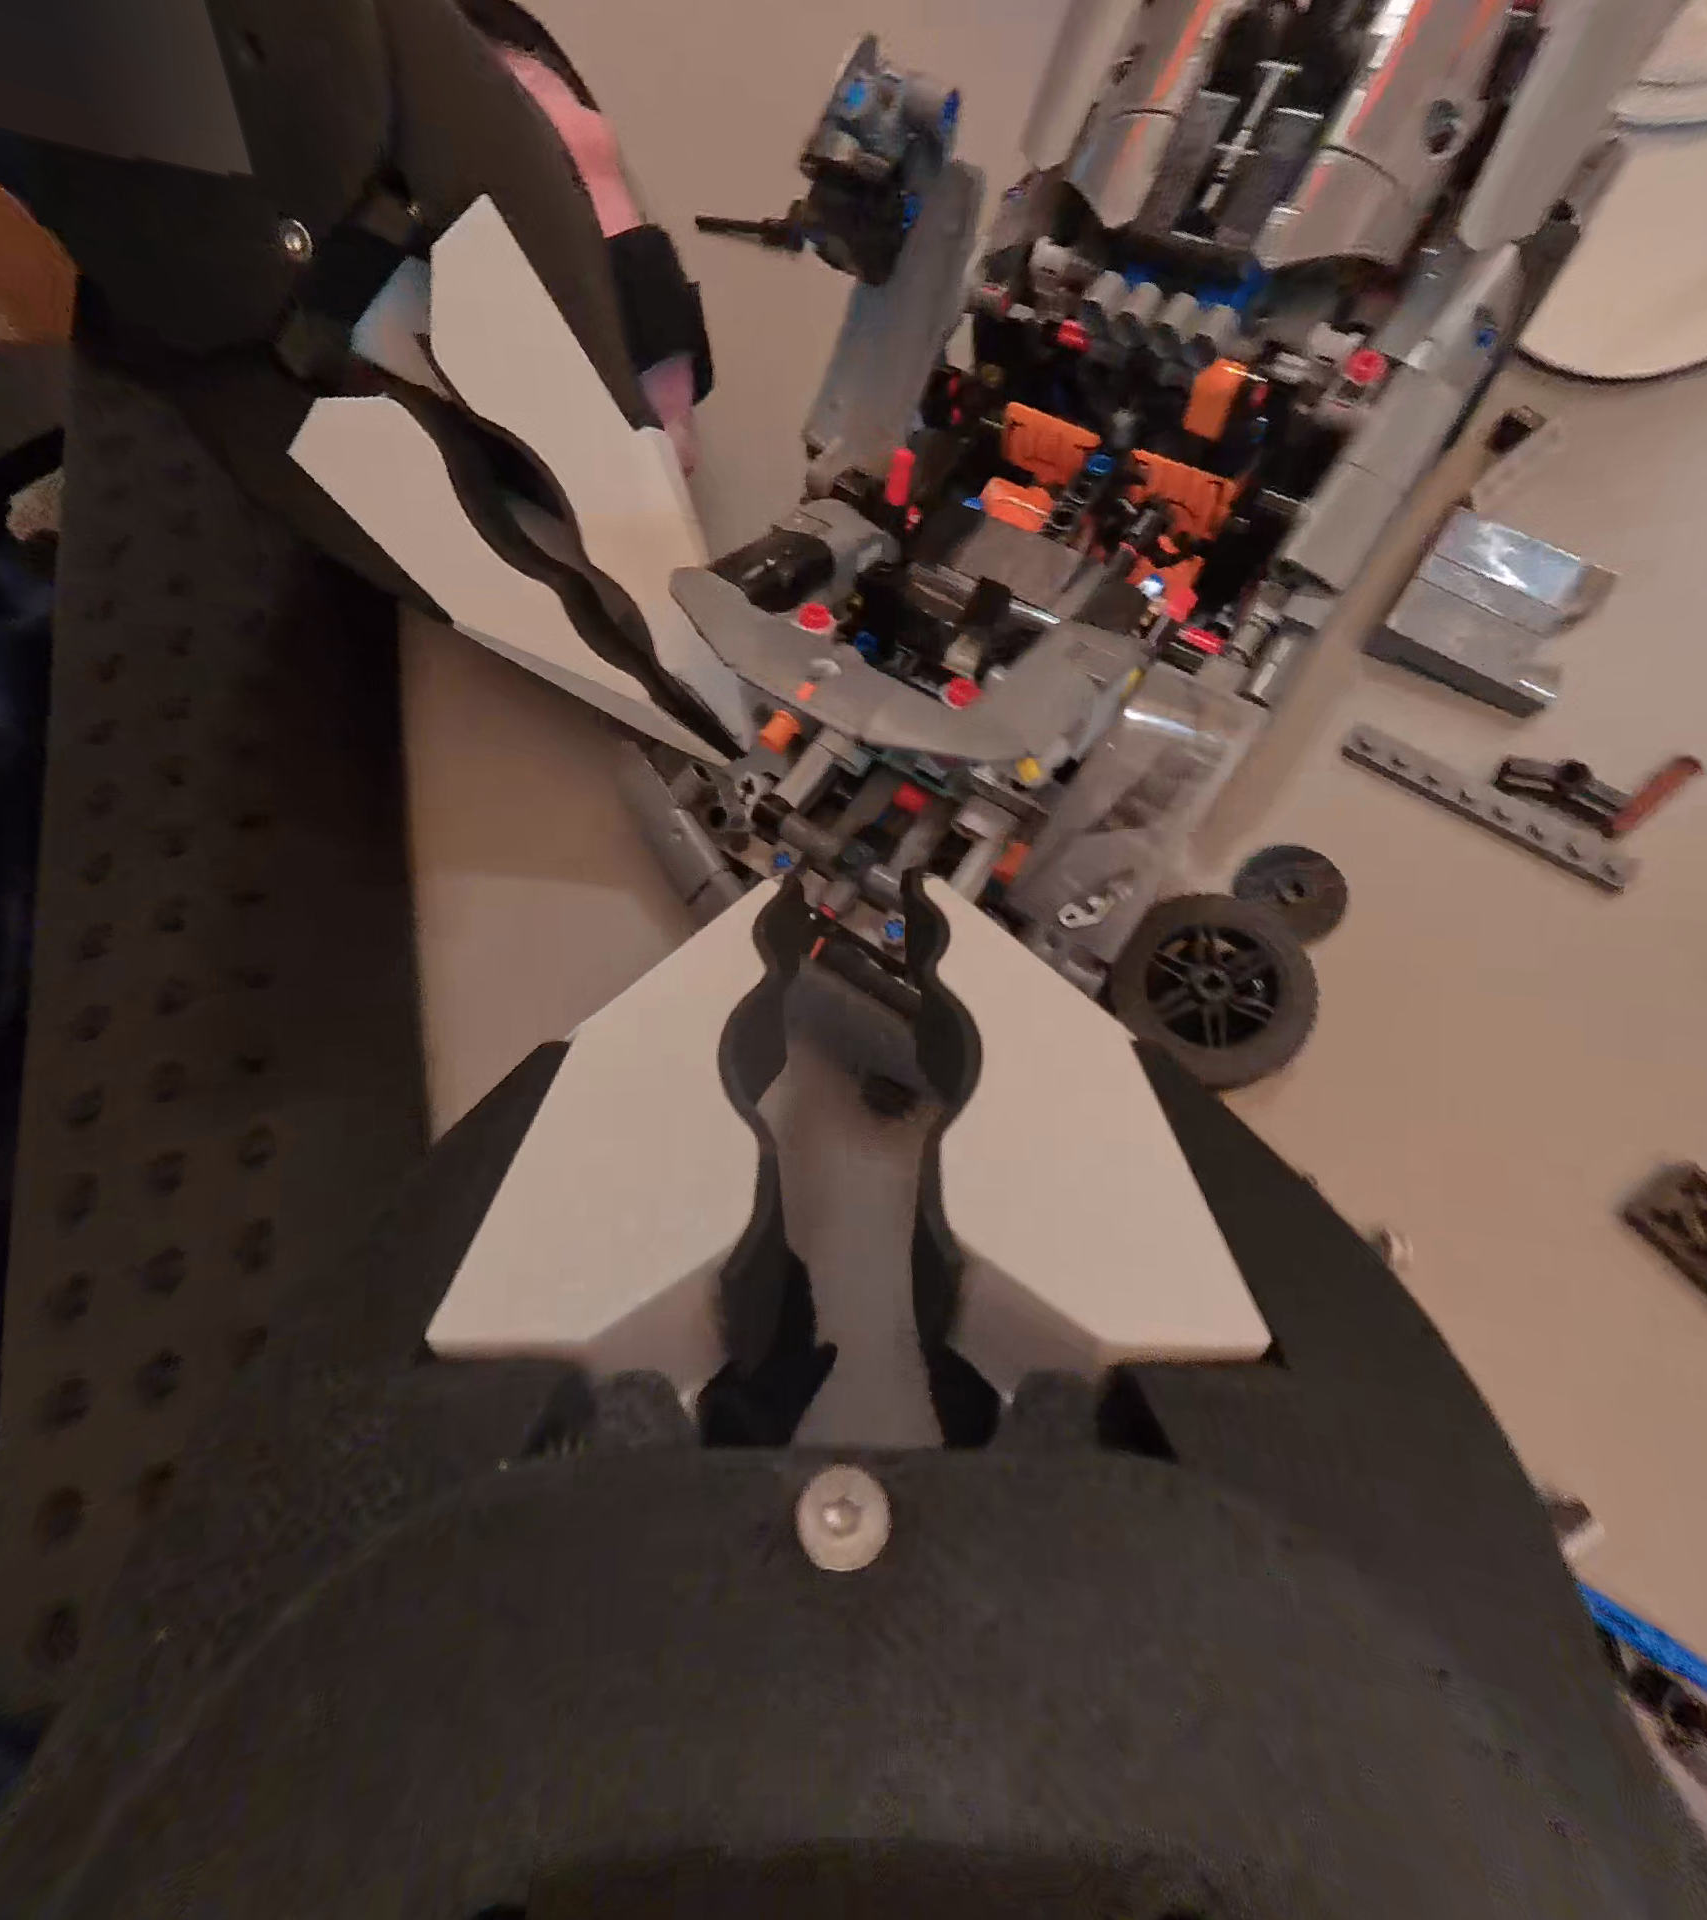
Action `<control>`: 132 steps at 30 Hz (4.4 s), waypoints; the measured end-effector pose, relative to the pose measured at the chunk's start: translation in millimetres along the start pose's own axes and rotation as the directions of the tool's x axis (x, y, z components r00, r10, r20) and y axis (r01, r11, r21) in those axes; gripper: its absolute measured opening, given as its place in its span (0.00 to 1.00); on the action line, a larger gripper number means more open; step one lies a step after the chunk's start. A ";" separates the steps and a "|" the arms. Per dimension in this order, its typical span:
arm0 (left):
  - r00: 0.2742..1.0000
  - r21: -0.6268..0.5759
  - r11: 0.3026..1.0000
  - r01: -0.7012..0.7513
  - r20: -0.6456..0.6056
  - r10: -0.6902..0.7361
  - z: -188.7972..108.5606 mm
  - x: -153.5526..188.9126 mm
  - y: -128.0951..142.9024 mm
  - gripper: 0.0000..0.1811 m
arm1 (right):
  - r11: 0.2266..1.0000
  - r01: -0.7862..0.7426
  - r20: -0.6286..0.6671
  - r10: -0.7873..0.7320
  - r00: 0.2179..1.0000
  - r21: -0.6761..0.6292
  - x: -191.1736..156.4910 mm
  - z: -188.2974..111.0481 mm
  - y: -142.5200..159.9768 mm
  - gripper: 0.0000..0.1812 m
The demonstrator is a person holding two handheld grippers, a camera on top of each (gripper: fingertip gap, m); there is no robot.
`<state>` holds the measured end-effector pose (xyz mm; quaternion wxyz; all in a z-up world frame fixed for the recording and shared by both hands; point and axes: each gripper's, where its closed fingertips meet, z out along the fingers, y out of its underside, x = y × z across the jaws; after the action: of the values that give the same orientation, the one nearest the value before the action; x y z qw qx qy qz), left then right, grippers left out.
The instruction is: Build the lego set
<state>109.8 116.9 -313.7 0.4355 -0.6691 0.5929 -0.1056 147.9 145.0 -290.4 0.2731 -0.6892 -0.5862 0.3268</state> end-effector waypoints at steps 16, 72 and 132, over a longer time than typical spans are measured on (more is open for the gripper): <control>0.996 -0.019 0.997 -0.081 0.037 0.082 1.6 -1.4 -1.4 0.00 | 0.997 0.019 0.030 -0.017 0.999 -0.081 -16.6 38.7 -4.2 0.09; 0.984 -0.021 0.985 -0.171 0.055 0.172 2.4 8.7 -6.6 0.00 | 0.991 0.050 0.091 -0.038 0.995 -0.126 -25.4 43.2 1.7 0.02; 0.956 -0.069 0.955 -0.287 0.044 0.291 3.3 20.7 0.4 0.04 | 0.975 0.201 -0.033 -0.205 0.978 -0.096 -39.1 17.3 22.4 0.11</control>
<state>117.4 100.1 -323.7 0.4408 -0.5910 0.6755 -0.0045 144.8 102.6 -313.4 0.2854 -0.6445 -0.6620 0.2548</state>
